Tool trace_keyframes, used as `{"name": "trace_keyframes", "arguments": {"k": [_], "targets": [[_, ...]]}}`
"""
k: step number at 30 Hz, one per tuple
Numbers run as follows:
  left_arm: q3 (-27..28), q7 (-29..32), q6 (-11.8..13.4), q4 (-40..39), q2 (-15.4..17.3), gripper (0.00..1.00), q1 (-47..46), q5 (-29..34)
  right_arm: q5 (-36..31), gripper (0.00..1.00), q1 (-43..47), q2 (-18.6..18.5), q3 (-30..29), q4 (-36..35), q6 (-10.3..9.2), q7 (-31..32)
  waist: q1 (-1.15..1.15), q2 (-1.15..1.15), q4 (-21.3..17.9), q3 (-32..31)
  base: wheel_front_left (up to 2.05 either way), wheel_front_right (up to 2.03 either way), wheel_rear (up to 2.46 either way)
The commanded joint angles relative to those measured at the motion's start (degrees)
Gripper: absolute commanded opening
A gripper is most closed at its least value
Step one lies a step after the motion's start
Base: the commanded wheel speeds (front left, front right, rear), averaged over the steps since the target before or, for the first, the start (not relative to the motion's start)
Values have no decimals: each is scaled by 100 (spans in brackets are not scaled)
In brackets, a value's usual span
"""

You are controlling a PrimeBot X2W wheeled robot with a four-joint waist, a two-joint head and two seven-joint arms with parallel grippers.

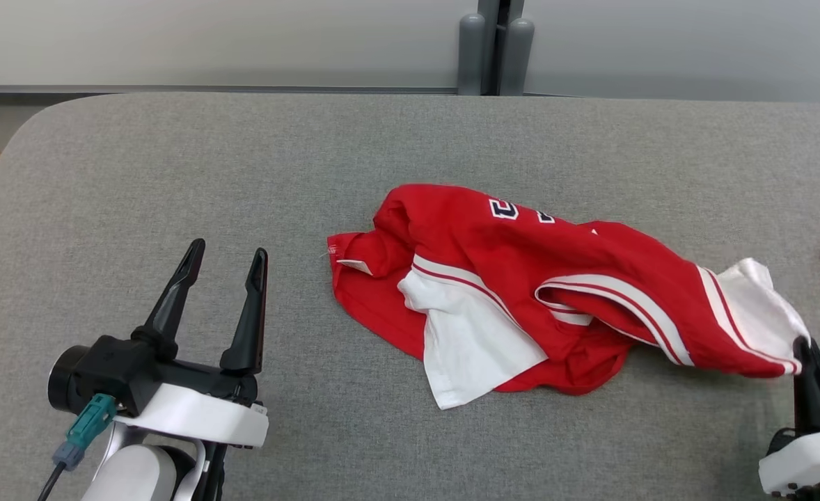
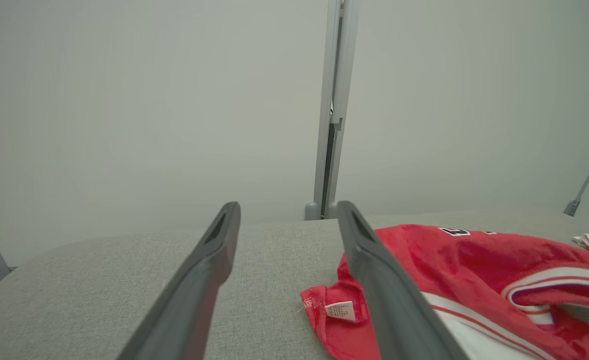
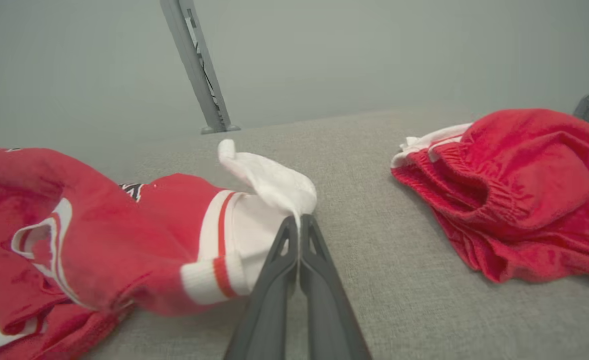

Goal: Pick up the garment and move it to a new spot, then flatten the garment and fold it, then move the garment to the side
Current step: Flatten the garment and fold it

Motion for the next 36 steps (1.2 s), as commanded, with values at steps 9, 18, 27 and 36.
{"name": "trace_keyframes", "arguments": {"k": [9,18,27,36], "targets": [[151,-66,139,-17,57,100,168,-125,-24,100,-39,32,-3,49,-1,-517,0,0,-174,-110,0,0,0],[208,-20,247,-57,160,100,476,-184,-377,100,222,-33,479,-1151,-2,-235,0,0,-287,-433,0,0,0],[164,124,323,-118,262,100,758,-194,-402,100,601,14,710,-1545,-2,163,0,0,-334,-705,0,0,0],[163,190,411,-225,325,100,858,-183,-355,100,697,49,723,-1648,-2,262,0,0,-360,-735,0,0,0]]}}
